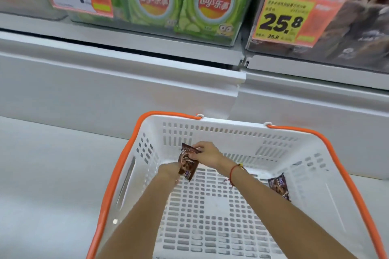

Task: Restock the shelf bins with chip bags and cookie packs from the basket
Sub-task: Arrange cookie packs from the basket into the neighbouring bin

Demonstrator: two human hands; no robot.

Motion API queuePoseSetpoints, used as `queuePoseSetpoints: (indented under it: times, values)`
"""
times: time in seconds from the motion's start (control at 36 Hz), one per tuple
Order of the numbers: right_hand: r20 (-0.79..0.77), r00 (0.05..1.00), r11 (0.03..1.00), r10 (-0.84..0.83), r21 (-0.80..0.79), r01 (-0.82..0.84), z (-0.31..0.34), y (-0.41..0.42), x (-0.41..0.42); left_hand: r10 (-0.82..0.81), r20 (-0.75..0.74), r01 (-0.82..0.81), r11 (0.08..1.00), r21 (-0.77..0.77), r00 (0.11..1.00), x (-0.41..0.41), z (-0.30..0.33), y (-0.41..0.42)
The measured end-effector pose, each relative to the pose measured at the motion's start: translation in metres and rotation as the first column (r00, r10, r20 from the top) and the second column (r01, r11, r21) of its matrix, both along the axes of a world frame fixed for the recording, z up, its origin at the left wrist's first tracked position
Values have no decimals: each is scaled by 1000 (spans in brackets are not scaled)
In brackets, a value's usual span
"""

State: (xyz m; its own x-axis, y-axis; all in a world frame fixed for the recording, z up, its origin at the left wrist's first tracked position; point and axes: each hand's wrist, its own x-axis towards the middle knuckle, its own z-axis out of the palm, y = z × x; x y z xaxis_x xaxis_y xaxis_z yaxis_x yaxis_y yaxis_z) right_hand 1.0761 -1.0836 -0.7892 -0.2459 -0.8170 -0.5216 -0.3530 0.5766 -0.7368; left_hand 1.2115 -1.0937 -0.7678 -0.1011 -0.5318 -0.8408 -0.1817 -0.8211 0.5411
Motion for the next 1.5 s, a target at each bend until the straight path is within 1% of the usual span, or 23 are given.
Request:
queuePoseSetpoints:
  times: [0.03, 0.06, 0.08, 0.19, 0.25, 0.33, 0.39, 0.47, 0.56, 0.67, 0.78, 0.86, 0.92, 0.97, 1.03, 1.06, 1.11, 1.17, 1.22, 1.28, 1.36, 1.5]
  values:
    - [3, 1000, 1000, -8, -17, 8, 12, 2, -6, -75, -35, 75, 997, -15, 997, -1, 2, -4]
    - [0, 1000, 999, -6, -34, 6, 25, 4, -11, -123, -24, 122, 992, -40, 992, -1, 16, -5]
    - [-12, 1000, 999, 1, -50, -1, 40, 7, -16, -149, -42, 147, 987, -58, 988, -2, 26, -9]
    - [-70, 998, 992, -5, -125, -4, 98, 17, -33, -274, 8, 269, 938, -219, 962, -9, 76, -16]
    - [-94, 995, 990, 13, -136, -26, 129, 25, -40, -339, 16, 328, 895, -303, 941, -13, 102, -15]
    - [-39, 996, 983, 83, -159, -89, 176, 38, -49, -410, 48, 390, 819, -420, 911, -20, 142, -12]
    - [-71, 991, 976, 112, -181, -123, 206, 46, -57, -461, 81, 441, 761, -476, 884, -24, 170, -9]
    - [-158, 978, 960, 135, -222, -169, 249, 56, -70, -528, 66, 475, 695, -540, 847, -33, 208, -7]
    - [-241, 966, 942, 88, -295, -160, 283, 70, -86, -562, 28, 459, 645, -611, 827, -44, 239, -7]
    - [-244, 970, 915, 25, -385, -121, 317, 83, -103, -609, -23, 423, 577, -698, 793, -60, 263, -5]
    - [-242, 970, 895, -8, -435, -101, 349, 94, -118, -582, -46, 314, 502, -806, 812, -80, 283, -4]
    - [-242, 969, 875, -58, -479, -67, 362, 102, -129, -507, -81, 179, 443, -879, 858, -93, 299, -2]
    - [-246, 966, 880, -81, -473, -47, 366, 106, -136, -444, -59, 109, 344, -933, 894, -102, 309, 0]
    - [-224, 973, 901, -61, -431, -43, 369, 109, -144, -415, 8, 101, 202, -974, 910, -113, 316, 2]
    - [-217, 976, 932, 5, -354, -83, 373, 114, -147, -383, 175, 209, 47, -977, 907, -123, 319, 3]
    - [-226, 974, 937, 28, -333, -105, 375, 116, -150, -363, 252, 267, -11, -964, 897, -127, 321, 4]
    - [-302, 953, 923, 24, -359, -138, 378, 117, -155, -341, 314, 301, -92, -949, 886, -136, 324, 7]
    - [-359, 932, 881, -49, -455, -129, 381, 117, -158, -369, 291, 271, -107, -957, 883, -146, 325, 9]
    - [-362, 924, 832, -124, -546, -102, 380, 118, -162, -427, 240, 226, -85, -970, 872, -154, 326, 6]
    - [-377, 916, 801, -137, -587, -121, 377, 119, -165, -474, 195, 184, -69, -980, 858, -160, 327, 2]
    - [-438, 889, 792, -132, -586, -171, 377, 117, -170, -488, 146, 129, -68, -989, 860, -171, 326, -3]
    - [-577, 808, 814, -122, -524, -251, 393, 115, -185, -469, 54, 55, -14, -998, 881, -184, 326, 2]
